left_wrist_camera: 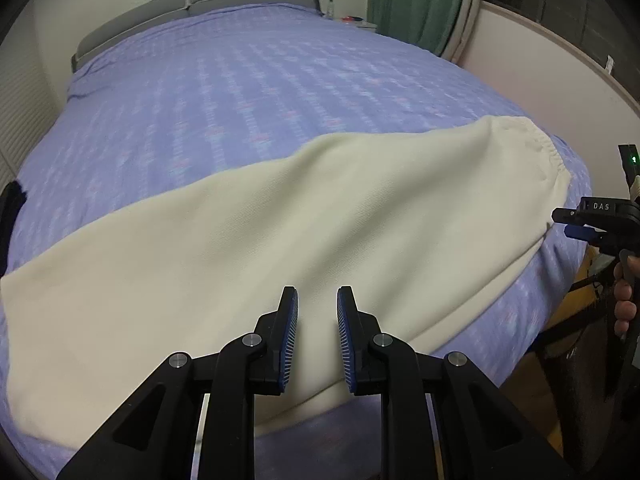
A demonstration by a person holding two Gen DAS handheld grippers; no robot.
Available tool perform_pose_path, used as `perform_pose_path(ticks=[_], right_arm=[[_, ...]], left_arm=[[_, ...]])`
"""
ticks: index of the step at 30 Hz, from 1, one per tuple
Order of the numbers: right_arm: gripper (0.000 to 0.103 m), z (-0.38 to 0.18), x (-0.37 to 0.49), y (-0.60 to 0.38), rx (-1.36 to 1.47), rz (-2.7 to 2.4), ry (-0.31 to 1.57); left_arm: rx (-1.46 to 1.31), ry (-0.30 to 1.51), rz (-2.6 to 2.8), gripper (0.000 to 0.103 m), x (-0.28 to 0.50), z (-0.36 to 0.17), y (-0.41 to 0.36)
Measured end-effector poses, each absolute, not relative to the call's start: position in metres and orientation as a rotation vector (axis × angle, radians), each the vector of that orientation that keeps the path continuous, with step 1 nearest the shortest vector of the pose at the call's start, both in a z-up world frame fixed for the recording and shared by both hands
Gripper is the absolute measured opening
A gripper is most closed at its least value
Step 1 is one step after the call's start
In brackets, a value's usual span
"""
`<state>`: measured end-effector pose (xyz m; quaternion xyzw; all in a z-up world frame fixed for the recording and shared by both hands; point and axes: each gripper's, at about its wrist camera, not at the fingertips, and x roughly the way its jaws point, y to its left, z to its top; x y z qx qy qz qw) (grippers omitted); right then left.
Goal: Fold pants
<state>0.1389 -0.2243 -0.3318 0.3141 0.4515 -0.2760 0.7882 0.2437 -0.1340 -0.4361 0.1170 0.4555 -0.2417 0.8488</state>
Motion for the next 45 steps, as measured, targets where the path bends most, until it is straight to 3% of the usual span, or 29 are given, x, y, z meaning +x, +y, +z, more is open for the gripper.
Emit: perform_pose_path(ticks=[6,8,10,12,21,26,28,30,38,40,45], right_arm=[[0.043,-0.346,0.129,-0.29,0.835,-0.556,0.927],[0.035,-0.35,0.134,-0.301,0.857,-0.53,0.924],[0.015,-0.355,0.139,-0.309,0.892,-0.477,0.92],[0.008,-0.354,0.141,-0.313,0.892,-0.452,0.914],[0.005,-0.34,0.14,-0.336,0.815,-0.428,0.947],[0.01,-0.348,0.145,-0.333,0.772,-0.391,0.988],[0.037,-0.336,0.141,-0.337,0.737,-0.448,0.961],[0.049,-0.321,0.134,-0.35,0.758,-0.487,0.885],[0.049,-0.347,0.146,-0.418,0.983,-0.425,0.893],[0.015,-0.355,0.15,-0.425,1.014,-0.405,0.87],[0.009,-0.343,0.154,-0.435,0.931,-0.481,0.856]], left_arm=[[0.276,0.94,-0.51,0.028,0.252,-0.435,-0.192],[0.284,0.936,-0.502,0.029,0.253,-0.433,-0.2],[0.291,0.935,-0.493,0.029,0.255,-0.431,-0.209],[0.292,0.935,-0.487,0.029,0.257,-0.431,-0.217],[0.285,0.931,-0.536,0.029,0.247,-0.427,-0.262],[0.316,0.93,-0.561,0.029,0.238,-0.43,-0.271],[0.318,0.935,-0.564,0.029,0.238,-0.429,-0.273],[0.315,0.934,-0.572,0.029,0.238,-0.426,-0.276],[0.343,0.866,-0.641,0.029,0.239,-0.41,-0.318],[0.341,0.859,-0.654,0.029,0.241,-0.408,-0.327],[0.322,0.863,-0.663,0.029,0.246,-0.408,-0.338]])
